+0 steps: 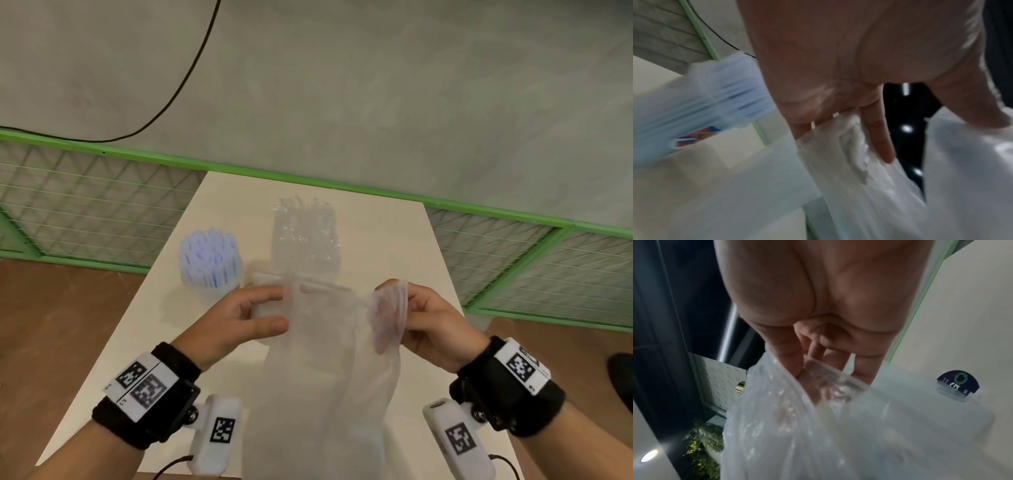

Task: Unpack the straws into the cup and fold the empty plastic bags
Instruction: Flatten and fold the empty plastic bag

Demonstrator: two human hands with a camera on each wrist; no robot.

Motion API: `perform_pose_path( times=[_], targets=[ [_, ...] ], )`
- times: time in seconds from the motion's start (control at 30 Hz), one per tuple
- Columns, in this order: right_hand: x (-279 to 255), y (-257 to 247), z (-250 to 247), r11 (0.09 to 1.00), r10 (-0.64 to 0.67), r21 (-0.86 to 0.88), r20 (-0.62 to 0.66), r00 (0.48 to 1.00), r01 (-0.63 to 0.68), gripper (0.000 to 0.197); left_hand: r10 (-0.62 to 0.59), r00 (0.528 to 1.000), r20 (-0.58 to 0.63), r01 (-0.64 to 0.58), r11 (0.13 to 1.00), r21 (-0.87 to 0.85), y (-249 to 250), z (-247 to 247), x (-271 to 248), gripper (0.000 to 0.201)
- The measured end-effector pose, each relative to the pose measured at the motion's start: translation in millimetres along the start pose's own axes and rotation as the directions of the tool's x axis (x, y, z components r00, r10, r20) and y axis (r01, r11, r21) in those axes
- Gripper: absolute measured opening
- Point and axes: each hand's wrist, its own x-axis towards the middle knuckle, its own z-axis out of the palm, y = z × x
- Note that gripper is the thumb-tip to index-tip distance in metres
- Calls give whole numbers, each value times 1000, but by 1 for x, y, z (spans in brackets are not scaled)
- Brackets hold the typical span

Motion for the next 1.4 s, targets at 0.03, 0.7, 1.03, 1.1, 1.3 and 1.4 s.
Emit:
perform_pose_path(
  times=[0.03,0.7,1.03,1.1,1.3,1.4],
  targets=[
    [2,0,-1,1000,-8,-10,-31,999,8,33,7,1000,-10,-7,1000,-1,5,3,0,71],
    [20,8,-13,978,-153,-166,-151,977,127,46,76,937,-341,-143,974,-175,38,-6,5,34],
    [17,7,-14,966,-113,-247,-118,987,81,29,61,982,-181,-65,998,-18,22,-33,-12,48],
    [15,-5,-14,966,-139,-228,-65,988,121,30,-2,988,-157,25,989,146,10,-33,-19,62],
    [18,-16,-9,969,-161,-204,-89,983,141,28,1,992,-124,3,1000,30,9,-4,-14,27],
    [14,-19,-13,978,-87,-188,-2,996,85,55,31,956,-291,-49,997,-56,11,1,-7,18]
  ],
)
